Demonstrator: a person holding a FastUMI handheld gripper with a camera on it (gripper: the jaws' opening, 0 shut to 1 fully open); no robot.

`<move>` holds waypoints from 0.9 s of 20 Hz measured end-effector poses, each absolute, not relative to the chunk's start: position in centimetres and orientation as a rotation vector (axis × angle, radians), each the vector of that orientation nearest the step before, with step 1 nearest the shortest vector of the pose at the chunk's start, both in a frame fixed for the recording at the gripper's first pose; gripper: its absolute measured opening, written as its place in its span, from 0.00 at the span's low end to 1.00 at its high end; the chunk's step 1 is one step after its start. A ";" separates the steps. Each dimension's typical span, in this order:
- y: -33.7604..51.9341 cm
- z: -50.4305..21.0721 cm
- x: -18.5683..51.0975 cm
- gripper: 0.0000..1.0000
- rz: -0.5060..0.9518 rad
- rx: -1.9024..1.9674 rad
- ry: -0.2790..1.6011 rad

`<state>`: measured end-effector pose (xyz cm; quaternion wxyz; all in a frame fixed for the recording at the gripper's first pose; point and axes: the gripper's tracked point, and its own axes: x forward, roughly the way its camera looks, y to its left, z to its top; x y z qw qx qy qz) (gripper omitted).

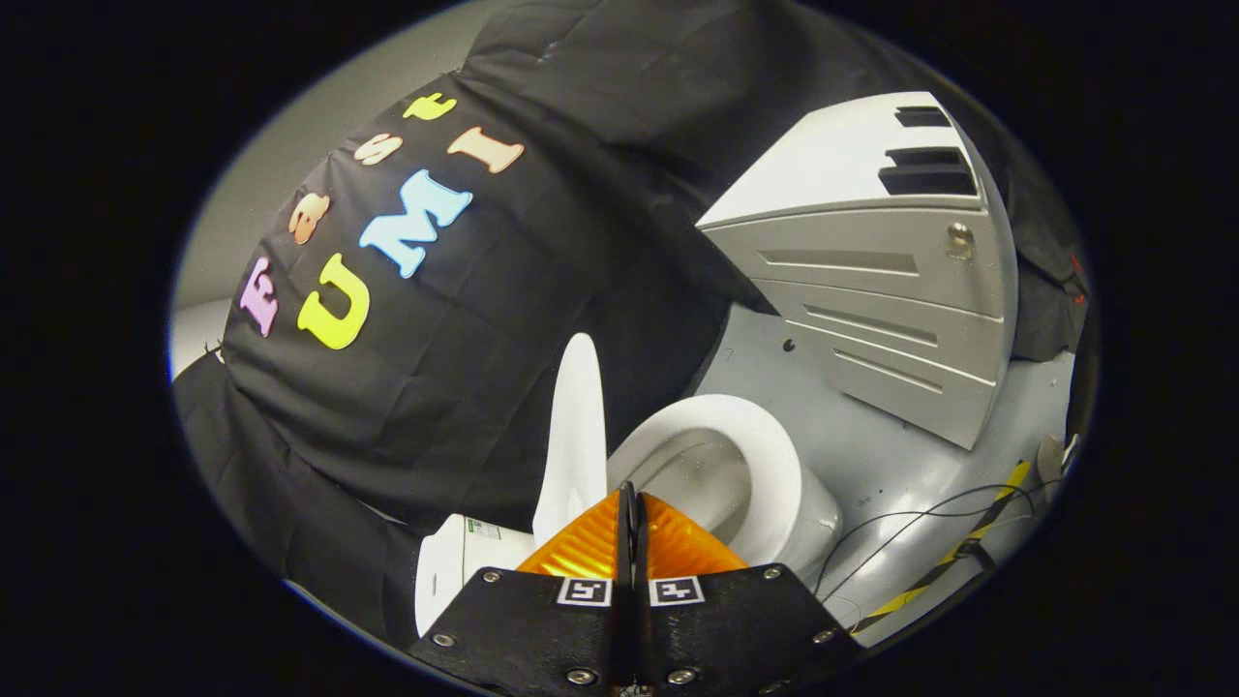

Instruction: Open the toilet lid.

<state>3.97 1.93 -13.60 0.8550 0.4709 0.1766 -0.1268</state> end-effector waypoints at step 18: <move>6.4 -5.8 4.8 0.00 -0.217 0.804 0.331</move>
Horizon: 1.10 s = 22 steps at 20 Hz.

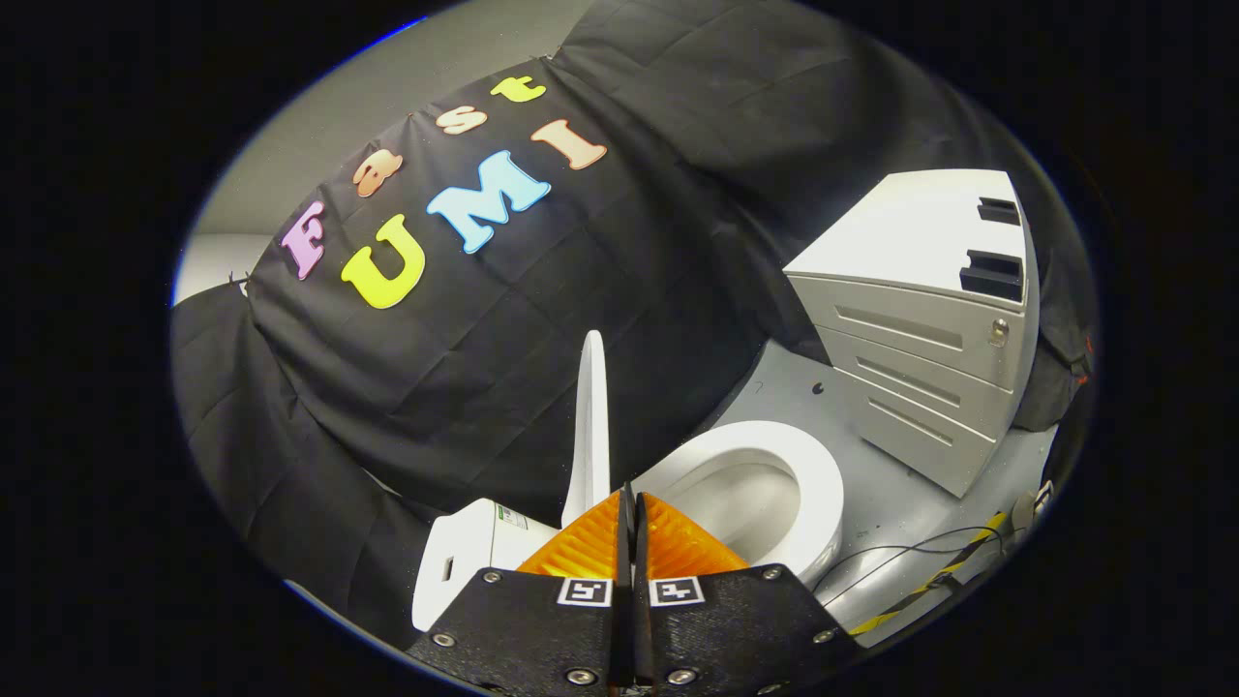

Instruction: Open the toilet lid.

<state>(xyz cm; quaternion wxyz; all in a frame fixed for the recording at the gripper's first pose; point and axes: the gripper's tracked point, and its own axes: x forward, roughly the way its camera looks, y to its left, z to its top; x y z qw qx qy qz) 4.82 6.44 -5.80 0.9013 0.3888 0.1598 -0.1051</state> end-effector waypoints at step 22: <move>12.2 0.2 6.2 0.00 -0.166 0.554 0.281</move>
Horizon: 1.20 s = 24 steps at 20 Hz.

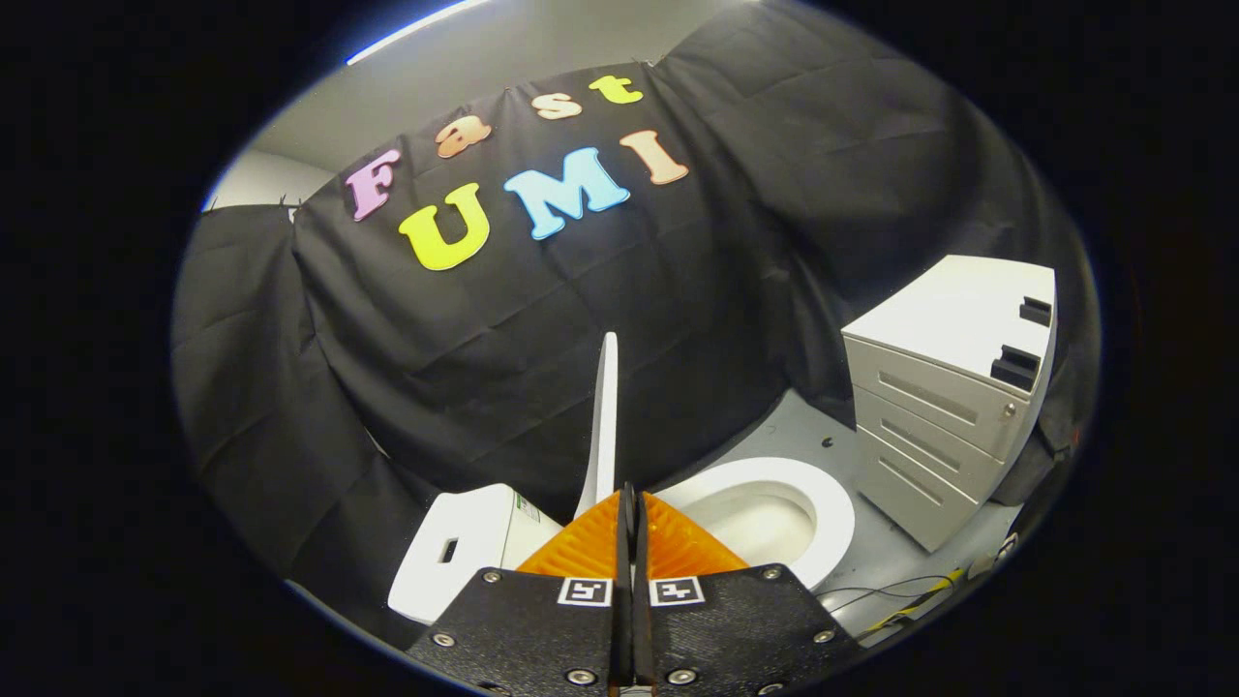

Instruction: Open the toilet lid.

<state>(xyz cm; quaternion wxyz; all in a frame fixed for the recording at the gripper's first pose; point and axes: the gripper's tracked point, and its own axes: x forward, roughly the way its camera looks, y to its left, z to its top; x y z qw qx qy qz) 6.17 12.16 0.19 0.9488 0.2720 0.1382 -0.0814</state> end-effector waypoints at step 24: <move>22.7 6.0 7.3 0.00 -0.021 0.331 0.196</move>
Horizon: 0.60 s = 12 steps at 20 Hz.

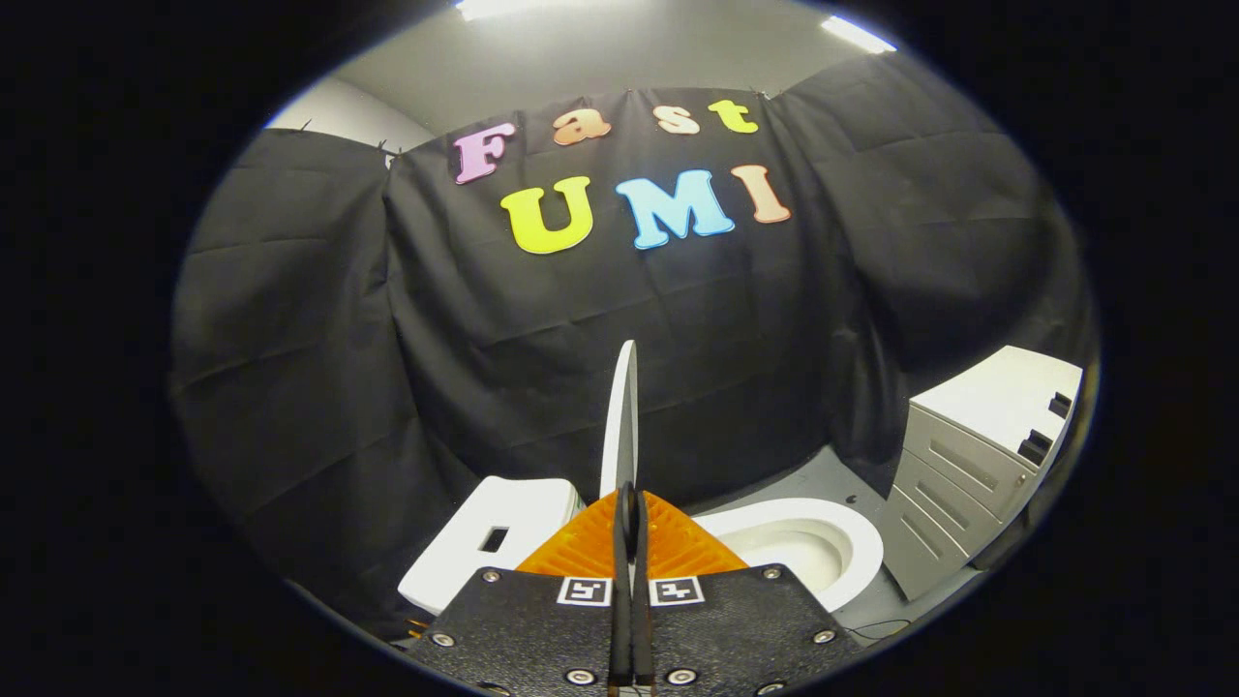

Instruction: Open the toilet lid.

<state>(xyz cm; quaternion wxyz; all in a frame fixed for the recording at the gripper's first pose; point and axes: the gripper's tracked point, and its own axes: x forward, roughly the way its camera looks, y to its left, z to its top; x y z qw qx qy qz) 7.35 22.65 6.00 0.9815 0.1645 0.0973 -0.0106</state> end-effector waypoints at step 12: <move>31.5 7.8 7.6 0.00 0.123 0.222 0.150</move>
